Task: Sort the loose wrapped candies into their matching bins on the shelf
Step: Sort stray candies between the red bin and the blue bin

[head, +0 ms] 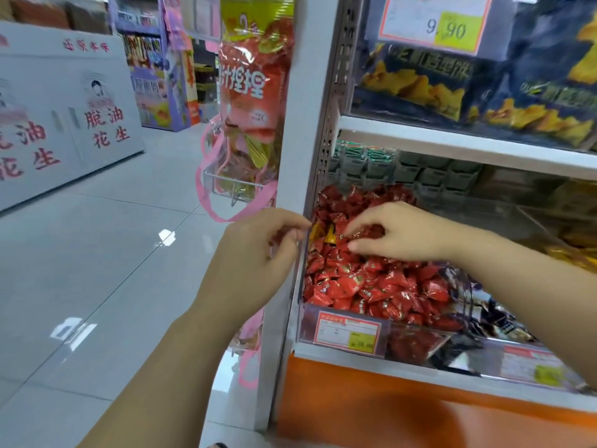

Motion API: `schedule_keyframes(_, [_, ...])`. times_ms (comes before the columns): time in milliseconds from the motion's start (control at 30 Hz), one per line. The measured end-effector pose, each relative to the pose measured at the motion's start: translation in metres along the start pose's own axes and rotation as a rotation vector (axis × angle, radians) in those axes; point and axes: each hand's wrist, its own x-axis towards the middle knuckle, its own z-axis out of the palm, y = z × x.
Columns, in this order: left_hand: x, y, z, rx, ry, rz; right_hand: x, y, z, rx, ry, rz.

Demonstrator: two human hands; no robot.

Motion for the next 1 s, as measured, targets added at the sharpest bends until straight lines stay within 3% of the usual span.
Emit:
schedule_keyframes(67, [0.001,0.001,0.001,-0.015,0.005,-0.013,0.027,-0.006,0.01,0.0,0.056,0.011])
schedule_keyframes(467, [0.003,-0.003,-0.005,-0.001,-0.033,-0.009,0.083,0.009,0.04,-0.314,-0.119,0.242])
schedule_keyframes(600, [0.003,0.0,-0.004,-0.01,-0.035,-0.018,0.08,0.01,0.04,-0.151,-0.166,0.17])
schedule_keyframes(833, [0.003,0.001,-0.002,-0.013,-0.015,-0.039,0.072,0.01,0.04,0.172,0.059,0.096])
schedule_keyframes(1000, [0.003,0.0,-0.001,0.001,-0.008,-0.037,0.079,0.009,0.044,0.146,0.154,0.026])
